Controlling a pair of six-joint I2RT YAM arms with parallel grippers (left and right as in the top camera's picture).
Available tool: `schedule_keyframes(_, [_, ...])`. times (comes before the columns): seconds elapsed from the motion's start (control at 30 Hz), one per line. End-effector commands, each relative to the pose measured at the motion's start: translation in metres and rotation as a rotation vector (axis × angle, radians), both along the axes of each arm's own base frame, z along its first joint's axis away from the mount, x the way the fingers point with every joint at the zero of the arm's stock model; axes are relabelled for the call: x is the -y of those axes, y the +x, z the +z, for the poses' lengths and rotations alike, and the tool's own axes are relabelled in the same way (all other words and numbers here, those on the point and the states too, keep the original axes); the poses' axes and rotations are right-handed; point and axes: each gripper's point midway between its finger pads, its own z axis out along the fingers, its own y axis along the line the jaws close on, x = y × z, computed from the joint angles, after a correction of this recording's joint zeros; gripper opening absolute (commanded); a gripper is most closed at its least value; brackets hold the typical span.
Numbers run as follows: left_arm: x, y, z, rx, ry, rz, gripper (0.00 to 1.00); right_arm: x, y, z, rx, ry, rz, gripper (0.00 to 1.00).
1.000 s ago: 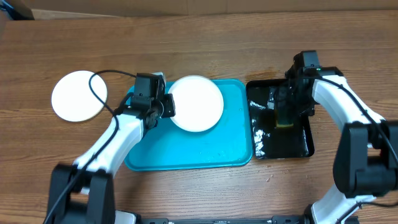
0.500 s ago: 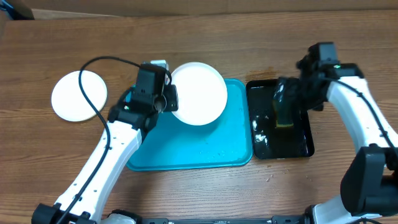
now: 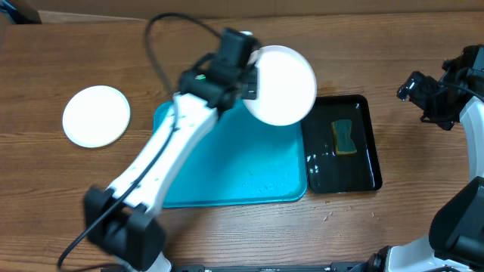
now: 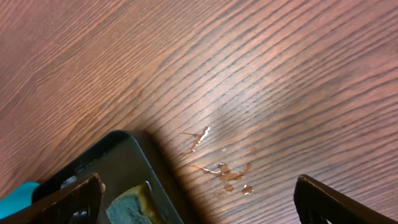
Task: Clean dirty plates on tray and stack at the side
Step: 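Lift the white plate off the teal tray with left gripper, then swing the plate left and set it on the plate stack, left gripper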
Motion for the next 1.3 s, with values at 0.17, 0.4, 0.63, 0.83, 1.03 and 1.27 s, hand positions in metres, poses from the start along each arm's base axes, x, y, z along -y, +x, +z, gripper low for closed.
schedule_keyframes(0.17, [0.079,0.007,-0.017,0.094,0.133,-0.099,0.04,0.005,0.003,0.016,0.042,-0.015,-0.013,1.0])
schedule_keyframes(0.4, [0.107,-0.002,-0.002,0.253,0.339,-0.197,0.04,0.005,0.003,0.016,0.042,-0.015,-0.013,1.0])
schedule_keyframes(0.63, [0.134,-0.033,0.025,0.418,0.6,-0.255,0.04,0.005,0.003,0.016,0.042,-0.015,-0.013,1.0])
schedule_keyframes(0.83, [0.152,-0.06,0.043,0.514,0.73,-0.276,0.04,0.005,0.003,0.016,0.042,-0.016,-0.013,1.0])
schedule_keyframes(1.03, [0.161,-0.073,0.048,0.544,0.755,-0.284,0.04,0.005,0.003,0.016,0.042,-0.015,-0.013,1.0])
schedule_keyframes(1.27, [0.163,-0.071,0.05,0.553,0.739,-0.274,0.04,0.005,0.003,0.016,0.042,-0.015,-0.013,1.0])
